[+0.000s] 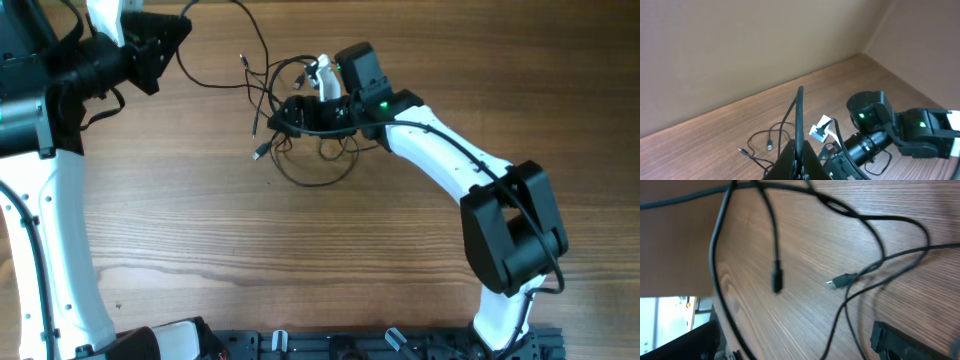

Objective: Untangle cables

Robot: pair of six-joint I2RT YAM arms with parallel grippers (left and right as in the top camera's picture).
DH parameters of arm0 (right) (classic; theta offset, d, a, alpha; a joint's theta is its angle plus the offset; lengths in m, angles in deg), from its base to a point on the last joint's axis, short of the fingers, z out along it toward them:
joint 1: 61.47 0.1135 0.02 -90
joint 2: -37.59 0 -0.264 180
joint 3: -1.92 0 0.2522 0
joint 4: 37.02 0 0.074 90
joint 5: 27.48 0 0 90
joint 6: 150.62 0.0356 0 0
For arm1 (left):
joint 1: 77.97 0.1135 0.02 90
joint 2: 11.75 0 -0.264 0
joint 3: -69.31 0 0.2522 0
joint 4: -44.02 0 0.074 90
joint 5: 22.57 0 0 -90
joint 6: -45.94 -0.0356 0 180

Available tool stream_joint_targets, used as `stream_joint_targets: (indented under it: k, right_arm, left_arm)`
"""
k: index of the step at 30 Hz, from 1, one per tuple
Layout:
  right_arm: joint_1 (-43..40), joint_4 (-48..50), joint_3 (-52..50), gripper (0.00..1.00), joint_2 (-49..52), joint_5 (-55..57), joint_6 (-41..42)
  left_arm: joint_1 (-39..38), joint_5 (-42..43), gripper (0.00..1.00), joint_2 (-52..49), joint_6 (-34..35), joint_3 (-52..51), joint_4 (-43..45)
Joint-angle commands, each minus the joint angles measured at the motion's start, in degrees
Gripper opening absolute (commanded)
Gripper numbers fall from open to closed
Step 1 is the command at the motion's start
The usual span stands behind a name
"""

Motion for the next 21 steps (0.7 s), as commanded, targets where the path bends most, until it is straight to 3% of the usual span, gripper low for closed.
stream_joint_targets:
  k: [1,7,13,15,21]
  right_arm:
    - [0.57,3.26,0.68,0.99,1.20,-9.86,-2.19]
    - [0.92,2.91,0.68,0.98,1.20,-11.72,0.42]
    - [2.54,2.40,0.68,0.91,1.51,-10.99,0.44]
    - [3.50,2.14,0.68,0.86,1.64,-8.90,0.50]
    - [4.70,0.94,0.68,0.84,1.68,-1.42,0.24]
  left_arm:
    - [-0.15,-1.20,0.04,0.55,1.31,-0.13,0.37]
    - [-0.15,-1.20,0.04,0.55,1.33,-0.13,0.57]
    - [-0.15,-1.18,0.04,0.55,1.36,-0.13,0.59]
    - [-0.15,-1.18,0.05,0.55,2.32,-0.13,1.03]
    - [-0.15,-1.16,0.04,0.55,3.72,-0.13,1.66]
